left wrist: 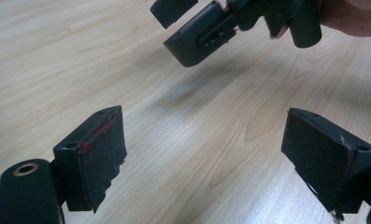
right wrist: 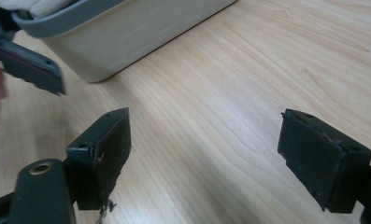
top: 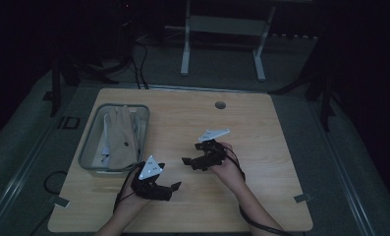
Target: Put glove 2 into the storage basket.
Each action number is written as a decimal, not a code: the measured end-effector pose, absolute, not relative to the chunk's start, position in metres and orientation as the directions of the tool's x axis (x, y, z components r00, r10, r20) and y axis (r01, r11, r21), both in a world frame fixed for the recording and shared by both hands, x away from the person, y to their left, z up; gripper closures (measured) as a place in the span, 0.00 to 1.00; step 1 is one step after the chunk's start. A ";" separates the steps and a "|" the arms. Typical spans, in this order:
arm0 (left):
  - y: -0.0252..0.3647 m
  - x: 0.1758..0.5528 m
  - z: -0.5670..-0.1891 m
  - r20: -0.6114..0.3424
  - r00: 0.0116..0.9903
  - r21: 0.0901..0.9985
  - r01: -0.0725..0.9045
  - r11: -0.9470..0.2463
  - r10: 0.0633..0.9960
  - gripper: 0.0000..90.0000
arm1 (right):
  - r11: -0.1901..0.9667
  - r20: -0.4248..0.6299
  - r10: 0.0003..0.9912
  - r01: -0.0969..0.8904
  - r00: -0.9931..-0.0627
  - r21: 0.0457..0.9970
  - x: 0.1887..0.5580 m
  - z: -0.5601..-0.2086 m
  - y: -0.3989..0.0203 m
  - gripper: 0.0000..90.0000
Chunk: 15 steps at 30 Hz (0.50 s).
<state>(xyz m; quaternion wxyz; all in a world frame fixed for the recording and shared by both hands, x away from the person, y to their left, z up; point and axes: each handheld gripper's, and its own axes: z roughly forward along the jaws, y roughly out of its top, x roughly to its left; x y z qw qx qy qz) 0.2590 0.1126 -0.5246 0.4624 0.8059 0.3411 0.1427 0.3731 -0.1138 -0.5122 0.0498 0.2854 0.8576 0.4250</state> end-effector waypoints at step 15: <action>0.097 0.259 -0.546 -0.113 0.771 0.834 0.416 -0.361 0.627 0.16 | 0.490 0.160 0.532 0.457 -0.831 0.742 0.364 -0.542 -0.144 0.19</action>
